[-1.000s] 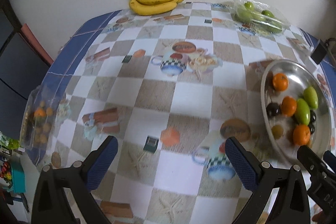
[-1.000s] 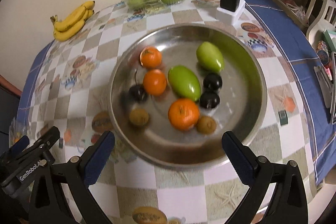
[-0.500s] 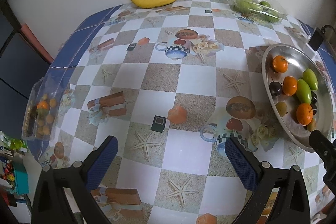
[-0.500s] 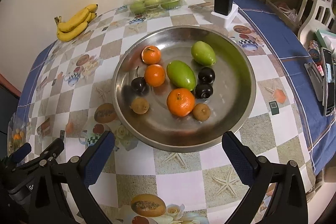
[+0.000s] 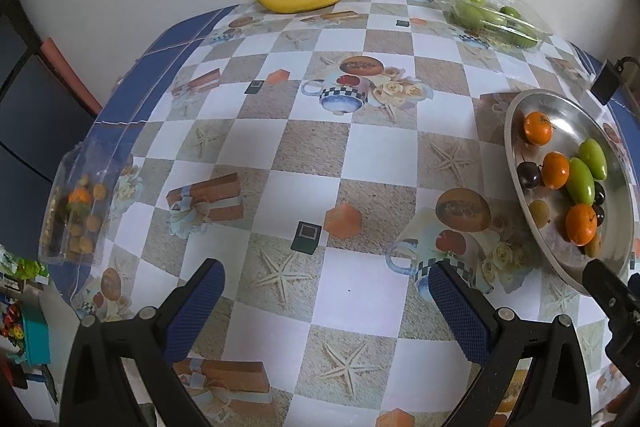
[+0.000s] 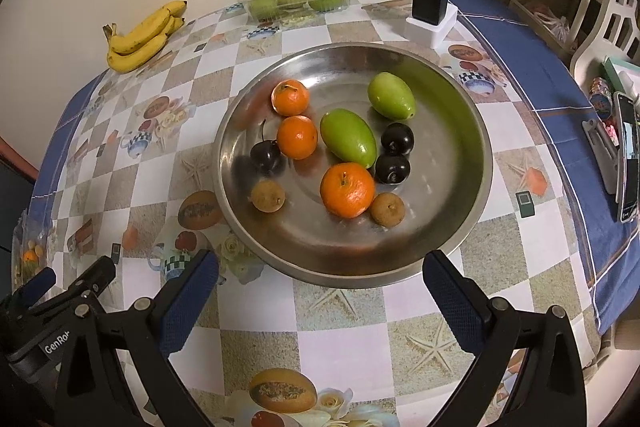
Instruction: Organize fruits
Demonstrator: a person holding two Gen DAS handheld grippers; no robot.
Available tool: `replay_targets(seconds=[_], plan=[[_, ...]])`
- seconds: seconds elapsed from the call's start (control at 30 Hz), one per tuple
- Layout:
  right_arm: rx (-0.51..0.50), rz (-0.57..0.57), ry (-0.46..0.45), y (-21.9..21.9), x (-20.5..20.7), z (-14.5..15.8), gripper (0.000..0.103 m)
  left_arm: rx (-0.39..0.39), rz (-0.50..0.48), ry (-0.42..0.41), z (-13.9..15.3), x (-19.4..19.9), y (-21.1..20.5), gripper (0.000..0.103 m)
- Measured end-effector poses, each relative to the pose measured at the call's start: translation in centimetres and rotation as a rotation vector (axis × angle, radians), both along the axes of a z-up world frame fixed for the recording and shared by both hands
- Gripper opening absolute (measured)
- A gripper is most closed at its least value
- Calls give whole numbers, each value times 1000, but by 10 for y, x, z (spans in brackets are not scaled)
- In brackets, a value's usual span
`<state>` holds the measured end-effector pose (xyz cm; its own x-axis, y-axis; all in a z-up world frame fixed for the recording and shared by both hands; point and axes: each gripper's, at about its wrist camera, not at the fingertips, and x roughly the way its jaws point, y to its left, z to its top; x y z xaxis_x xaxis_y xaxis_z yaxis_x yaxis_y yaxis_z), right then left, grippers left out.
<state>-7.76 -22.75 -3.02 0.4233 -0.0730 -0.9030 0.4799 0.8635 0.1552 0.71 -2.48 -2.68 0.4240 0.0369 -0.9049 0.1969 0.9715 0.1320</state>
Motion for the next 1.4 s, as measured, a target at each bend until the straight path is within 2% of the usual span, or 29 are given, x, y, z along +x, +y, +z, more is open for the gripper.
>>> replay_targets(seconds=[1.4], plan=[[21, 0, 33, -1, 3, -8, 102, -3, 18, -26, 5, 5, 5, 103]])
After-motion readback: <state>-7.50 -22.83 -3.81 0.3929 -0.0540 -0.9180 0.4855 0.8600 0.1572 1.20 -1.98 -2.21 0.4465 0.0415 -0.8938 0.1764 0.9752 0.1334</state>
